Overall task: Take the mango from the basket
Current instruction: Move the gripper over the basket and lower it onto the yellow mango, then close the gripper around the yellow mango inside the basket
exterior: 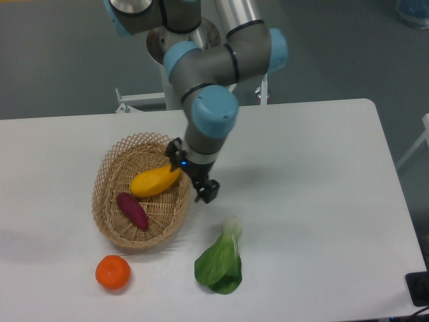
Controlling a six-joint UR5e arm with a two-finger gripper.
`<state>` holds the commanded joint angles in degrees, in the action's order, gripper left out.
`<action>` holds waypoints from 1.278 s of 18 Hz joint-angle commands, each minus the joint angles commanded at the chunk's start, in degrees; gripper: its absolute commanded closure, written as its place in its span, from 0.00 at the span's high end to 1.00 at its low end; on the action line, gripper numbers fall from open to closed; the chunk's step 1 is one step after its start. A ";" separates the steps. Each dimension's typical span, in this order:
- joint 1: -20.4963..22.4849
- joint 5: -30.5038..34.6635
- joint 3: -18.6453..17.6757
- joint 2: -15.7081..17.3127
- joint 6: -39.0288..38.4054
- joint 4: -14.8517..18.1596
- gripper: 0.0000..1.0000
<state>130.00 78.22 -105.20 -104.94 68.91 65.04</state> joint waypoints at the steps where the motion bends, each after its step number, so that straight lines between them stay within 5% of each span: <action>1: -0.70 0.09 -0.17 -0.09 -0.27 0.09 1.00; 23: -5.37 3.78 -2.29 -3.69 -7.48 -0.44 1.00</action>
<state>124.63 82.00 -107.49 -108.63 61.44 64.60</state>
